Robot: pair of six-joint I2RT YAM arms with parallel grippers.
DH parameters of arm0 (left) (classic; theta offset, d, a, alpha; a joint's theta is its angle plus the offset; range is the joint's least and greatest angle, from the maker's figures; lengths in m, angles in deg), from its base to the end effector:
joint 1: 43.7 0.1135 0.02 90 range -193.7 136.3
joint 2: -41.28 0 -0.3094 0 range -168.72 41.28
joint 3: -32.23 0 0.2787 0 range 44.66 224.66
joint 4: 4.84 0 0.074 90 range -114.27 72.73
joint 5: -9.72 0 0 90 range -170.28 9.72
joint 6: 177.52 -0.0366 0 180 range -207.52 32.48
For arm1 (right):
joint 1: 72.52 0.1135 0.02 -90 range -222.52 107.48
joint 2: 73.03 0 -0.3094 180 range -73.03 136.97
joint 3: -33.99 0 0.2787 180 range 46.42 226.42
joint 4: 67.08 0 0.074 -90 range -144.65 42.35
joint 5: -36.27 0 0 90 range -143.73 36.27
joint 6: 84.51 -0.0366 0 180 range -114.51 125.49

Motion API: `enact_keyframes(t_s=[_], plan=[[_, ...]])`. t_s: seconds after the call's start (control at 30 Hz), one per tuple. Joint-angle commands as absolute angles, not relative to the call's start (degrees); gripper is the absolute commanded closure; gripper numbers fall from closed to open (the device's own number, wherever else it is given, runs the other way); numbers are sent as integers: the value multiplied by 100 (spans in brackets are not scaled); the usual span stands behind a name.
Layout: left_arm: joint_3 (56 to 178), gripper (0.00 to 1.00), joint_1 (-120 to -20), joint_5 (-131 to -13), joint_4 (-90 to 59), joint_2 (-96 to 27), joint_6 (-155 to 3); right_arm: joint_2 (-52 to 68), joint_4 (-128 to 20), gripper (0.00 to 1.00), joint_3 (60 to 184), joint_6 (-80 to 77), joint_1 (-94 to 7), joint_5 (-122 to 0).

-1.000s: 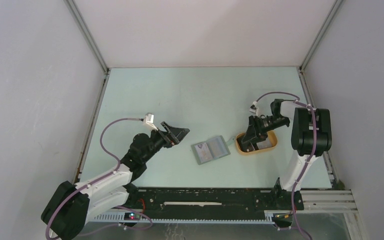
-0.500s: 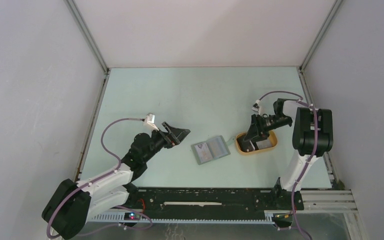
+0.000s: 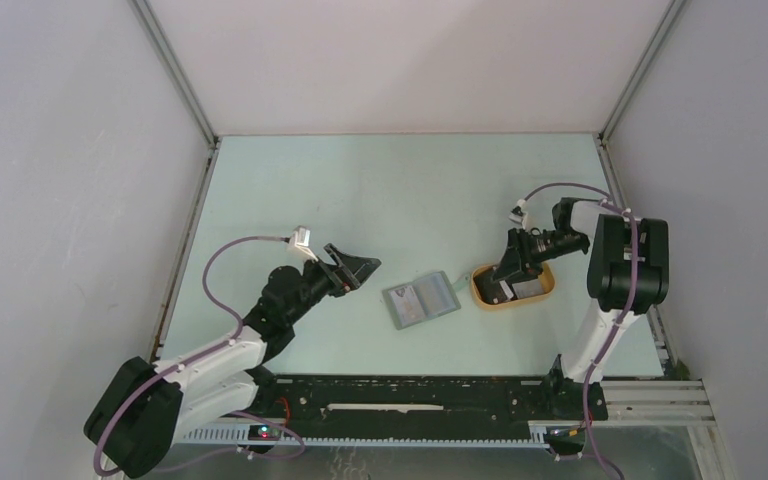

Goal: Put the credit cards into the card holder
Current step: Pick up the credit card from the storage box.

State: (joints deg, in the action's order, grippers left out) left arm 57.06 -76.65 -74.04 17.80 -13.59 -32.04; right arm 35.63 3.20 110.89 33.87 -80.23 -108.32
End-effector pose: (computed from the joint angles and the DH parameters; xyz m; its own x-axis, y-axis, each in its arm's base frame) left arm 0.1595 -0.1081 0.2128 -0.5813 -0.5993 -0.5504 0.2686 0.4972 -0.8250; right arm 0.3371 -0.0155 0.1668 -0.9697 -0.1466 -0.1953 -0.2440 0.5475 0.8004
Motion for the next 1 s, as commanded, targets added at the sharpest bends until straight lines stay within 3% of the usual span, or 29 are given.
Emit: enact_keyframes(t_s=[0.0, 0.33, 0.63, 0.97], plan=[[5917, 6, -7692, -7350, 1980, -1458, -3207, 3507, 520, 49, 11287, 3591, -8144, -11087], [5897, 6, -7692, -7334, 2002, -1462, -3198, 3585, 569, 66, 11309, 3620, -8386, -11079], [5881, 5, -7690, -7334, 2003, -1404, -3200, 3471, 346, 98, 11310, 3391, -8436, -10615], [6033, 5, -7696, -7167, 2008, -1299, -3246, 2896, 505, 100, 11256, 3785, -8910, -10425]])
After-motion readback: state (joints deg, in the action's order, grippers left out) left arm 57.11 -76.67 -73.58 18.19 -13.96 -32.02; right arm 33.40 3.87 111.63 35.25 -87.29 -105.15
